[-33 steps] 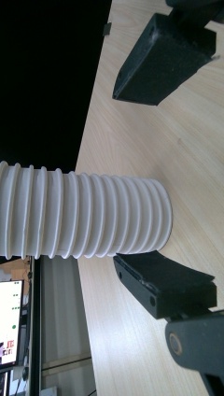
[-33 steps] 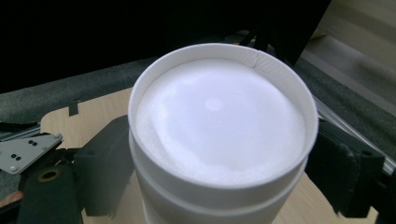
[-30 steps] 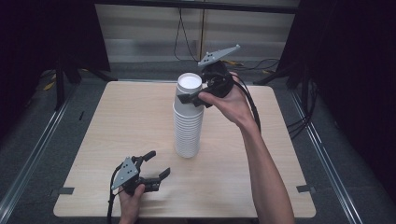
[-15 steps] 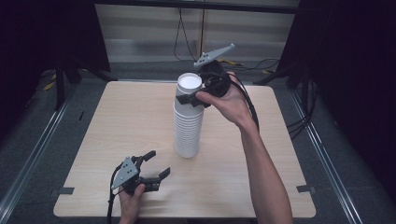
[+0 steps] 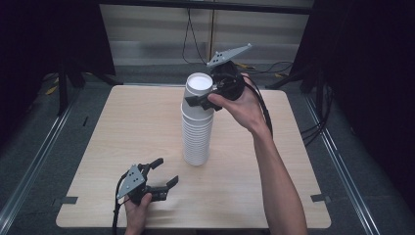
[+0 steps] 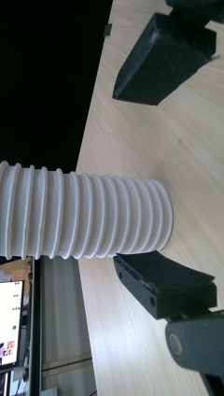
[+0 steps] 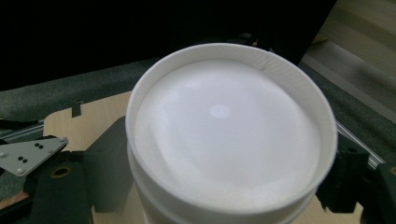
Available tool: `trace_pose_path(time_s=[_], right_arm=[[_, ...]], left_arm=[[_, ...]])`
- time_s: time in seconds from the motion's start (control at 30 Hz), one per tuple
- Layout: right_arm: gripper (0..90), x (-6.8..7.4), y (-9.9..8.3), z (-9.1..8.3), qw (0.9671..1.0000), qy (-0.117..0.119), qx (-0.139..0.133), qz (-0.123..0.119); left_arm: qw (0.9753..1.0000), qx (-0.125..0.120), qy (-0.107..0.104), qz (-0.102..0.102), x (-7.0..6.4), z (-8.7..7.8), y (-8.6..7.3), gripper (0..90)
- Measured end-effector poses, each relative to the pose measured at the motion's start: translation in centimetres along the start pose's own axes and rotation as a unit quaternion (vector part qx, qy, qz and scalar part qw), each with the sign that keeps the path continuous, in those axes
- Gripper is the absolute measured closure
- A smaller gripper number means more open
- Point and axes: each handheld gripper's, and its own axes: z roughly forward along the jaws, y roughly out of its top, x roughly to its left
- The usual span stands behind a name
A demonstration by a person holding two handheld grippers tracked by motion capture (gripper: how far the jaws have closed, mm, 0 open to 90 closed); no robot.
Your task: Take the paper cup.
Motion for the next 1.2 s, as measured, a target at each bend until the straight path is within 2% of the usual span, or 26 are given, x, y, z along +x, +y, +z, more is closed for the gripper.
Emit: trace_pose_path(time_s=[0.23,0.27,0.33,0.43,0.53,0.63,0.77,0.8,0.83,0.9,0.93,0.97,1.07,1.2], right_arm=[[21.3,0.0,-0.1,-0.5,0.9995,-0.001,-0.031,0.003],[21.5,0.0,-0.1,-0.9,0.9989,-0.001,-0.047,0.002],[21.7,0.1,-0.1,-1.2,0.9981,-0.004,-0.061,0.002],[21.8,0.1,-0.2,-1.4,0.9974,-0.001,-0.072,0.003],[22.0,0.1,-0.5,-1.8,0.9954,0.000,-0.096,0.007],[22.1,0.1,-0.6,-2.0,0.9946,0.001,-0.103,0.009],[22.1,0.1,-0.9,-2.5,0.9902,-0.008,-0.139,0.012],[22.1,0.1,-1.0,-2.6,0.9892,-0.001,-0.146,0.015],[22.1,0.0,-1.0,-2.7,0.9886,0.005,-0.150,0.015],[22.1,0.1,-1.0,-2.8,0.9883,0.004,-0.151,0.015],[22.1,0.0,-1.0,-2.8,0.9880,0.003,-0.153,0.015],[22.1,0.0,-1.1,-2.8,0.9876,0.005,-0.156,0.016],[22.2,0.0,-1.3,-3.0,0.9857,0.004,-0.167,0.019],[22.2,-0.2,-1.5,-3.3,0.9828,0.007,-0.183,0.026]], left_arm=[[1.0000,0.000,-0.001,0.001,0.0,0.0,0.0,17.2],[1.0000,0.000,-0.001,0.001,0.0,0.0,0.0,17.2],[1.0000,0.000,0.000,0.000,0.0,0.0,0.0,17.2],[1.0000,0.002,0.003,0.001,0.1,0.0,0.0,17.3],[1.0000,0.002,0.003,0.001,0.1,0.0,0.0,17.3],[1.0000,0.002,0.002,0.000,0.1,0.0,0.0,17.2],[1.0000,0.004,0.003,-0.001,0.1,0.0,0.0,17.2],[1.0000,0.004,0.003,-0.002,0.1,0.0,0.0,17.2],[1.0000,0.004,0.003,-0.002,0.1,0.0,0.0,17.2],[1.0000,0.006,0.000,-0.005,0.2,0.1,0.1,17.2],[0.9999,0.012,-0.002,0.005,0.4,0.1,0.1,17.2],[0.9999,0.015,-0.005,-0.001,0.3,0.2,0.1,17.3],[0.9997,0.020,-0.006,0.011,0.4,0.2,0.2,17.3],[0.9998,0.016,-0.007,0.002,0.4,0.2,0.2,17.2]])
